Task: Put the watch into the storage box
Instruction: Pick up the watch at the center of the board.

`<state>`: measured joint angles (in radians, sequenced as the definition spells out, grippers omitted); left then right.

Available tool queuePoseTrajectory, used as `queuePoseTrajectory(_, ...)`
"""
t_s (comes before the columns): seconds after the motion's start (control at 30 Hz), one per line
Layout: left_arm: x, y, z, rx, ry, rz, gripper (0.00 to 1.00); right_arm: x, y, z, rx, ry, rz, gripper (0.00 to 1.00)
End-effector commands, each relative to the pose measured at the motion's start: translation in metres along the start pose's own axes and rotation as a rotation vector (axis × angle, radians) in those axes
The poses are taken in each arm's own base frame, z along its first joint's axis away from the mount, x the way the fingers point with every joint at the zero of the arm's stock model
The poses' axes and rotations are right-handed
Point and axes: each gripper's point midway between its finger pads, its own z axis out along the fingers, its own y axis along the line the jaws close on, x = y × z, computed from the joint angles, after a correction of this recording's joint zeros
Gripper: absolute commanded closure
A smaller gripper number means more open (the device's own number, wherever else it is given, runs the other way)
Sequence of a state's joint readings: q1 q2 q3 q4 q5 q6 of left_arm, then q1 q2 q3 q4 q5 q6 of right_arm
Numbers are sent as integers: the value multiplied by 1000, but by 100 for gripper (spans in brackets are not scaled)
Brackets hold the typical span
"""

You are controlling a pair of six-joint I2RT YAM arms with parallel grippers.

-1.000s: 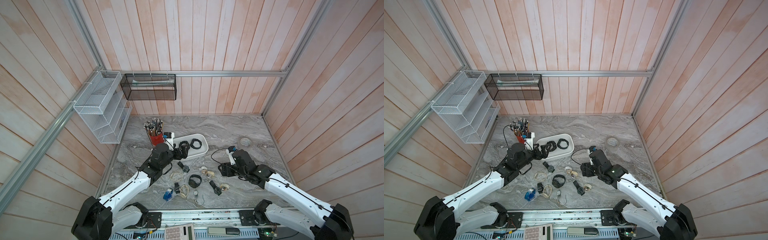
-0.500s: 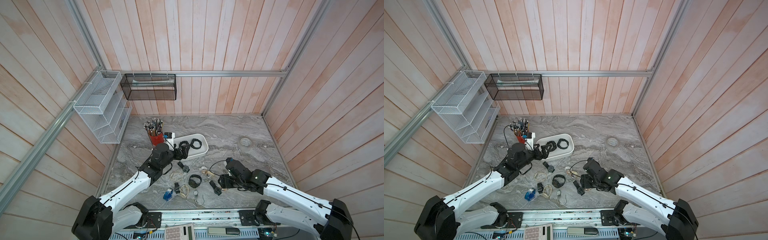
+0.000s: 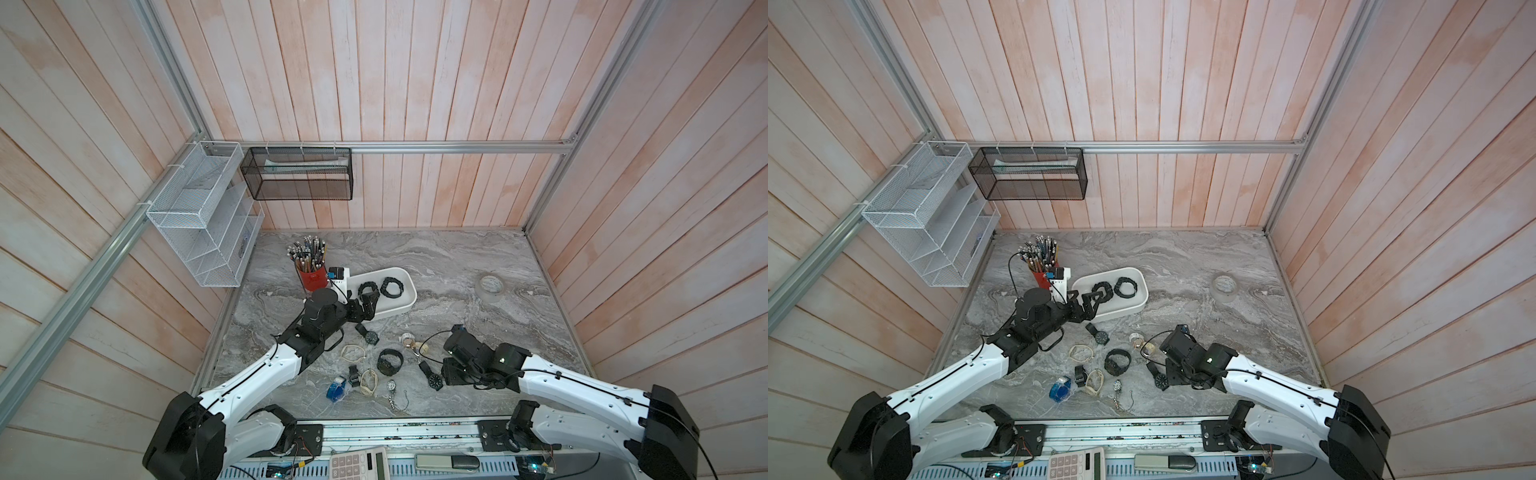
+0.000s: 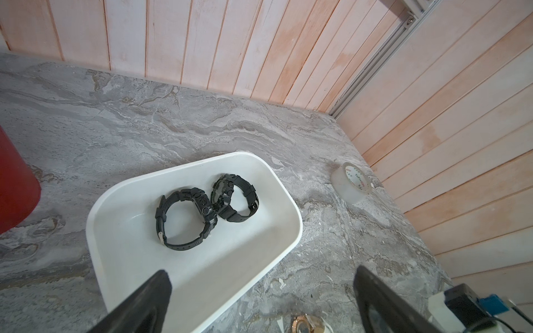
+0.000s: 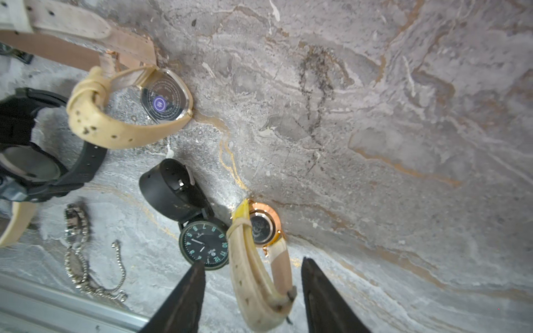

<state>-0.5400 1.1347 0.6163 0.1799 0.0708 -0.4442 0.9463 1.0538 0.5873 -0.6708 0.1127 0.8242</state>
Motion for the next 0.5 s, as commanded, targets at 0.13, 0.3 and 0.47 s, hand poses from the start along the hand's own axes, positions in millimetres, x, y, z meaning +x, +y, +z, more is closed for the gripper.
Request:
queuePoseTrajectory(0.13, 1, 0, -6, 1, -14, 24, 1, -4, -3, 6, 43, -28, -5, 62)
queuePoseTrajectory(0.3, 2, 1, -6, -6, -12, 26, 0, -11, -5, 6, 73, -53, -8, 72)
queuePoseTrajectory(0.47, 2, 3, -7, -12, -15, 20, 0, -23, -4, 2, 93, -92, -7, 77)
